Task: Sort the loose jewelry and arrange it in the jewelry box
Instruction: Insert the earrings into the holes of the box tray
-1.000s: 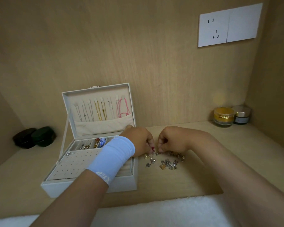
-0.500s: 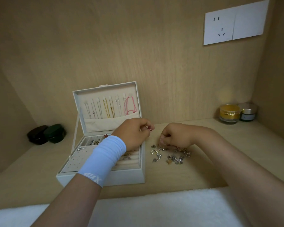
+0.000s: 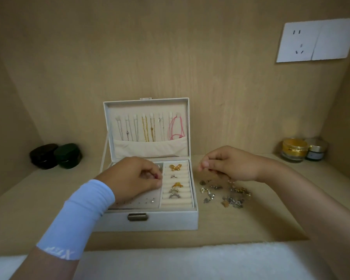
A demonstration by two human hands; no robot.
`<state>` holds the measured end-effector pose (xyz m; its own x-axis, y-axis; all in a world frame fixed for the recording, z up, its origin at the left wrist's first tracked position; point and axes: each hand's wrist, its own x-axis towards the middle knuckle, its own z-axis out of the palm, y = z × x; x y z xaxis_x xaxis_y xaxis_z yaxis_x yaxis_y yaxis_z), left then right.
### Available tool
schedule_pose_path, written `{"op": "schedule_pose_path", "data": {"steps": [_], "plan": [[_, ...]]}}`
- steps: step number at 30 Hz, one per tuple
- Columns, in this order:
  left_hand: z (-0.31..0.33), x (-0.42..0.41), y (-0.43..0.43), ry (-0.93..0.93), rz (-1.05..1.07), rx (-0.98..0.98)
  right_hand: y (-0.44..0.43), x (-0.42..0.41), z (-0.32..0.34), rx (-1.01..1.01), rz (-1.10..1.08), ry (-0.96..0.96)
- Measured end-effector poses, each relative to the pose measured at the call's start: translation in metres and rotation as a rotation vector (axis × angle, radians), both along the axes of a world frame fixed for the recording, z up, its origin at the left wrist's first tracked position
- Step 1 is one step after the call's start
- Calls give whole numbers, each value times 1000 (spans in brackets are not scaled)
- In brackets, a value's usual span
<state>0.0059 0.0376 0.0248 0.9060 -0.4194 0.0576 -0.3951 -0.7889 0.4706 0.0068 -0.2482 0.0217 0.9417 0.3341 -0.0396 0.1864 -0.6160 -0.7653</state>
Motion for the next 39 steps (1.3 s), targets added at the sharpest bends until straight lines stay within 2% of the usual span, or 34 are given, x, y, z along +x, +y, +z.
{"op": "schedule_pose_path", "data": {"steps": [6,14,20,27,30,34,39], "plan": [[-7,-2,28,-8,-39,-22,61,-7,30,116,104,-23],[-13,-4,53,57,-81,-274,126,18,37,78,160,-63],[-12,6,69,-118,129,-583,147,28,26,139,128,-82],[-9,12,68,-111,176,-757,161,31,20,220,74,-250],[-7,13,74,-85,192,-829,167,29,19,196,95,-313],[-8,15,79,-92,190,-836,171,26,17,195,110,-340],[-11,16,80,-138,187,-738,176,27,11,279,44,-293]]}}
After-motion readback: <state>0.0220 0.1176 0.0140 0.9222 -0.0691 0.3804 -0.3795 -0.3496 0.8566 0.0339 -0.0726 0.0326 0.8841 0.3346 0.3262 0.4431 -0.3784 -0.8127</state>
